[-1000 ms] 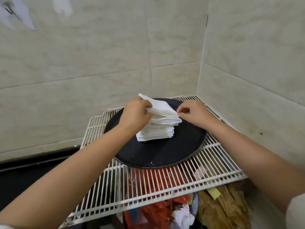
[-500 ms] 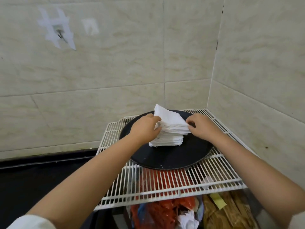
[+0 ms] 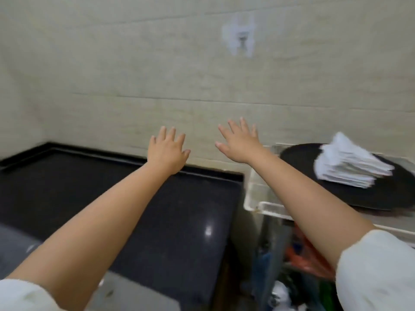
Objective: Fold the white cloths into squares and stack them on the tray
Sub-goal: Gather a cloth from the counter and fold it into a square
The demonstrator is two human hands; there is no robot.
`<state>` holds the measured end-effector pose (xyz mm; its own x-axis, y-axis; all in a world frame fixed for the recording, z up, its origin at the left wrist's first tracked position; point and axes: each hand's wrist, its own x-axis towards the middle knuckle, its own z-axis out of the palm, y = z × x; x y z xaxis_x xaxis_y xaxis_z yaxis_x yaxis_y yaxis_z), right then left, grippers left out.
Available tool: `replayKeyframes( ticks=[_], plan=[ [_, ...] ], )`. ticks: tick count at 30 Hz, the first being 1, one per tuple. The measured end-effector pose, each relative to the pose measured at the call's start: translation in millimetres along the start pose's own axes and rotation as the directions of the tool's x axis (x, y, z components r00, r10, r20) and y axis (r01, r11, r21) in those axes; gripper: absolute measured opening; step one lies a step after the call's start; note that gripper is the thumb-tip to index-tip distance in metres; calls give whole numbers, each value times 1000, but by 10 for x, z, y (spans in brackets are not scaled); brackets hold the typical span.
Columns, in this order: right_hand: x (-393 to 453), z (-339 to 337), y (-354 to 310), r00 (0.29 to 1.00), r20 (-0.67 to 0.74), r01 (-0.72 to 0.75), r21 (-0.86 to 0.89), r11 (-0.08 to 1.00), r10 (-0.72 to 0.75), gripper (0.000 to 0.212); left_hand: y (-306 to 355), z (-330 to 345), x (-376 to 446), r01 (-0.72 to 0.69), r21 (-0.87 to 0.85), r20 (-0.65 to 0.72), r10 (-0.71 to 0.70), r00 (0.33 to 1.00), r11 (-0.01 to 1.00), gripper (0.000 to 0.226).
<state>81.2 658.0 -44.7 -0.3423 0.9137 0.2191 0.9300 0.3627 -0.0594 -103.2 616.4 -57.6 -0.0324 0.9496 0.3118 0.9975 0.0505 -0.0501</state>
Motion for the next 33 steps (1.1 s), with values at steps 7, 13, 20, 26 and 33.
replayKeyframes(
  ticks=[7,13,20,26,33],
  plan=[
    [108,355,-2302,941,118,313,57,948,-318,61,-1974,-105,-1187,345,76,26,-347,937,936,52],
    [152,605,-3938,807,132,565,116,817,-576,61,-3243,-53,-1936,593,99,55,-599,799,799,49],
    [611,1058,-5544,655,0,737,218,640,-755,57,-4721,134,-2336,751,167,42,-765,642,639,49],
    [1619,1358,-6869,612,-5,768,242,593,-791,56,-6232,111,-1960,788,236,7,-812,584,569,47],
    [2517,1526,-8195,564,-55,810,229,539,-824,53,-7625,150,-1635,809,237,-29,-828,560,538,45]
  ],
)
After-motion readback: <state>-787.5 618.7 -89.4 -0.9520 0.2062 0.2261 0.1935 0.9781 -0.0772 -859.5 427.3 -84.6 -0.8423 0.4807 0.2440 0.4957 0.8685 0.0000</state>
